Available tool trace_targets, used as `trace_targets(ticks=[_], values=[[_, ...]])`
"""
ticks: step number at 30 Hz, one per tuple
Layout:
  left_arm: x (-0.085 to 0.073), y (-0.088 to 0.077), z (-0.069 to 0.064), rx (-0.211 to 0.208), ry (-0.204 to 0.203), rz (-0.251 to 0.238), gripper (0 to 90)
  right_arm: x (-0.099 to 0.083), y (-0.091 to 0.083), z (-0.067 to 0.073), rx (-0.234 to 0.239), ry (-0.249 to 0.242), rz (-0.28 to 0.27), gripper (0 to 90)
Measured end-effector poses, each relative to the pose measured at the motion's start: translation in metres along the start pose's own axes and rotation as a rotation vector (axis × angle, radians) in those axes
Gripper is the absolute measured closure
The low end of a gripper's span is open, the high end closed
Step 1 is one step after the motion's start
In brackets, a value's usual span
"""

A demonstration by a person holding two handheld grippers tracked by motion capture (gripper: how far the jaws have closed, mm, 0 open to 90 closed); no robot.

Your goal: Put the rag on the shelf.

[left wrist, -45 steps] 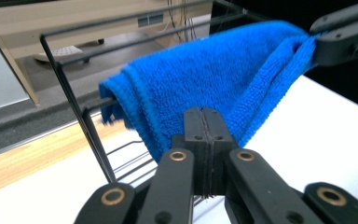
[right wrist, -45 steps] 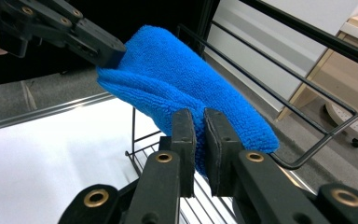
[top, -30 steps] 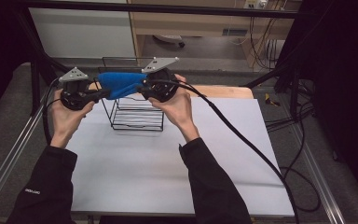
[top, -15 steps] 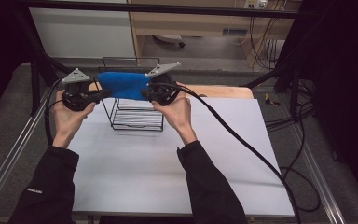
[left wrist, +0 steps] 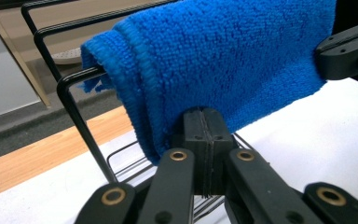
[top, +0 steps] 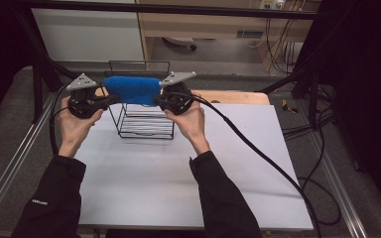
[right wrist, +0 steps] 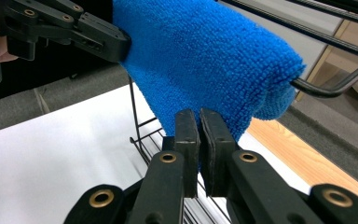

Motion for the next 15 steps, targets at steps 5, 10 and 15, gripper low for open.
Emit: trace_targets(ticks=[5,10,15], values=[[-0.002,-0.001,-0.003,-0.007,0.008,0.001,89.7,-0.002,0.000,0.000,-0.001,-0.009,0.003,82.8],[-0.006,-0.009,-0.006,-0.013,0.018,-0.001,81.8,0.001,-0.014,0.003,0.004,-0.010,-0.043,72.9],[-0.013,-0.017,-0.011,-0.022,0.016,0.008,64.7,0.000,-0.030,0.005,-0.001,-0.008,-0.067,60.7]])
Point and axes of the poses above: each handheld gripper's, and its own axes: y roughly forward along the jaws, x roughly out of its top, z roughly to its left, the point moved 9 cm from there along y, roughly forward along the jaws, and after that the axes turned 13 degrees about z, right-handed, at the moved point
